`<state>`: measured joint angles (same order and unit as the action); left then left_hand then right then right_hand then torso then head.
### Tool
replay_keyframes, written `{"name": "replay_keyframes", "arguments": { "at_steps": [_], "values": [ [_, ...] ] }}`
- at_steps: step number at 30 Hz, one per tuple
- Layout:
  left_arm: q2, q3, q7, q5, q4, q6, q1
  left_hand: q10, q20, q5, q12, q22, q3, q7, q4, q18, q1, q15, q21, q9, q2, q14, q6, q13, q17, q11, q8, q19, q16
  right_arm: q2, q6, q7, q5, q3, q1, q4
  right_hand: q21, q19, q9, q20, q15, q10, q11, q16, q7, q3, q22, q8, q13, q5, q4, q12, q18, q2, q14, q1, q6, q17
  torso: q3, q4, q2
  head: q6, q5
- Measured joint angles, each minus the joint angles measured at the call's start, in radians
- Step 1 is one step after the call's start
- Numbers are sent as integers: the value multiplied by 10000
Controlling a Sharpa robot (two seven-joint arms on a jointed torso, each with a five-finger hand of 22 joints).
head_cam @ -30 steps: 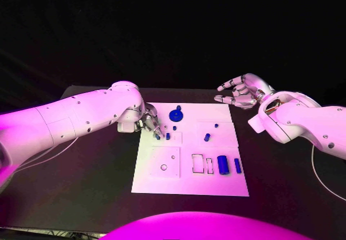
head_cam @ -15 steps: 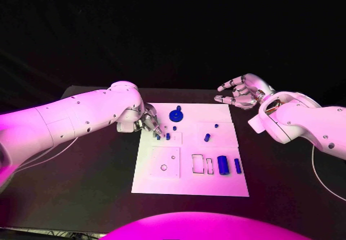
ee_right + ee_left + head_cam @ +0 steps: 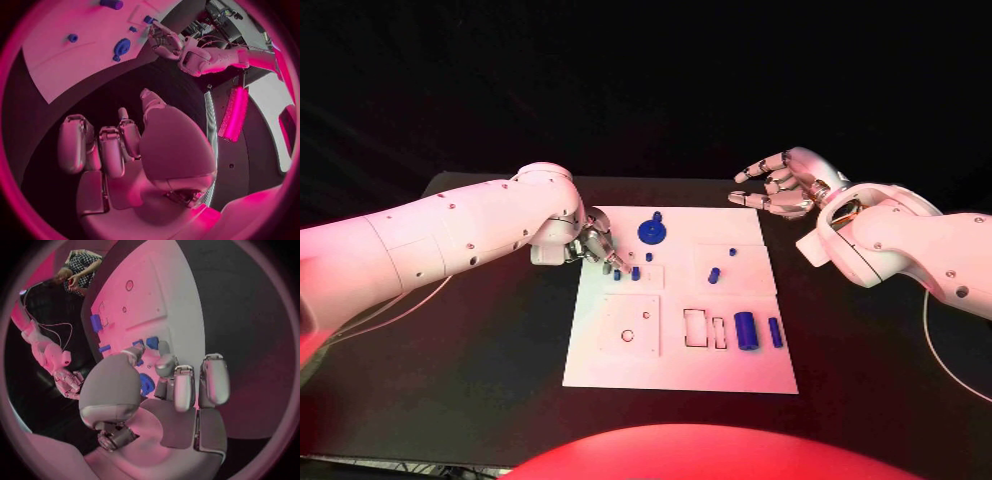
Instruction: Assemble the parts on the task board
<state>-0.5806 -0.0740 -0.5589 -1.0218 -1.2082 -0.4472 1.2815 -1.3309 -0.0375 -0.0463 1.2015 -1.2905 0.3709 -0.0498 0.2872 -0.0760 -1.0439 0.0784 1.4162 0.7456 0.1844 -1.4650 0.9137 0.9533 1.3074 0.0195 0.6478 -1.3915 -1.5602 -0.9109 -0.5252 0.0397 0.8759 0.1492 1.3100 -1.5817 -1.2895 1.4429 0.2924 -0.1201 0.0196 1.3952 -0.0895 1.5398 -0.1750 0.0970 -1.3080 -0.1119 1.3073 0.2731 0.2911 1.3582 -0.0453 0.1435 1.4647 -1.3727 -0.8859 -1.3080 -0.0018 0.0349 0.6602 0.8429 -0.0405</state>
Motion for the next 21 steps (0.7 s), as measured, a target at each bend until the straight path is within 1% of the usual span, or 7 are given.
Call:
{"name": "replay_keyframes", "arguments": {
  "at_steps": [3,10,12,15,18,19,21],
  "values": [
    [-65,0,1,36,-65,115,-9,0,0,0,0,0,-26,-1,26,1,11,0,0,0,11,0,-1,0,0,0,-20,0,0,0,-1,-2,1,0,0,-1,0,0,0,0,0,0,0,0,0,0,0,0,0,0,0,0,0,0,0,0,0,0,0,0,-1,-9,-2],
    [-348,24,42,356,-308,772,-22,2,0,0,-51,42,-95,-1,11,1,-31,0,0,9,53,0,-2,-76,0,-2,-22,0,42,-6,-2,-11,3,0,0,-2,0,0,1,0,0,0,0,0,0,0,1,0,0,0,0,0,0,0,0,0,0,1,4,-2,-3,-35,-13],
    [-427,27,57,449,-374,928,-22,35,-2,0,-51,44,-99,-1,9,2,-31,0,-6,9,53,0,-2,-92,0,-35,-22,2,42,-10,-3,-12,3,0,-2,-3,0,0,1,0,0,0,0,0,0,0,2,0,0,0,0,0,0,0,0,0,0,1,4,0,-4,-42,-12],
    [-558,31,83,584,-477,1156,-27,71,-34,0,-51,65,-167,-1,23,1,-37,0,-43,9,58,0,-2,-109,0,1,-22,34,42,-18,-4,-14,4,0,-3,-8,0,0,1,0,0,0,0,0,0,0,2,0,0,0,0,0,0,0,0,0,0,2,8,6,-8,-51,-4],
    [-721,39,116,694,-663,1427,-44,70,-15,0,-93,114,-195,-1,-6,1,-69,0,-81,16,90,0,-2,-157,0,1,-22,52,41,-25,-4,-16,5,0,-2,-14,0,0,1,0,0,0,0,0,0,0,2,0,0,0,0,0,0,0,0,0,0,2,8,6,-8,-59,-4],
    [-784,44,129,724,-747,1529,-54,115,-31,0,-143,162,-248,-5,0,0,-147,0,-119,24,95,0,-6,-206,0,-32,-77,113,90,-27,-5,-17,5,0,-2,-16,0,0,1,0,0,0,0,0,0,0,2,0,0,0,0,0,0,0,0,0,0,2,8,2,-7,-68,-4],
    [-962,53,170,786,-989,1814,-82,274,-47,0,-268,283,-303,-92,-2,1,-410,-8,-203,25,-18,-8,-94,-376,0,-59,-136,210,137,-38,-6,-20,5,0,-2,-23,0,0,1,0,0,0,0,0,0,0,2,0,0,0,0,0,0,0,0,0,0,2,7,-4,-6,-80,-9]
  ]
}}
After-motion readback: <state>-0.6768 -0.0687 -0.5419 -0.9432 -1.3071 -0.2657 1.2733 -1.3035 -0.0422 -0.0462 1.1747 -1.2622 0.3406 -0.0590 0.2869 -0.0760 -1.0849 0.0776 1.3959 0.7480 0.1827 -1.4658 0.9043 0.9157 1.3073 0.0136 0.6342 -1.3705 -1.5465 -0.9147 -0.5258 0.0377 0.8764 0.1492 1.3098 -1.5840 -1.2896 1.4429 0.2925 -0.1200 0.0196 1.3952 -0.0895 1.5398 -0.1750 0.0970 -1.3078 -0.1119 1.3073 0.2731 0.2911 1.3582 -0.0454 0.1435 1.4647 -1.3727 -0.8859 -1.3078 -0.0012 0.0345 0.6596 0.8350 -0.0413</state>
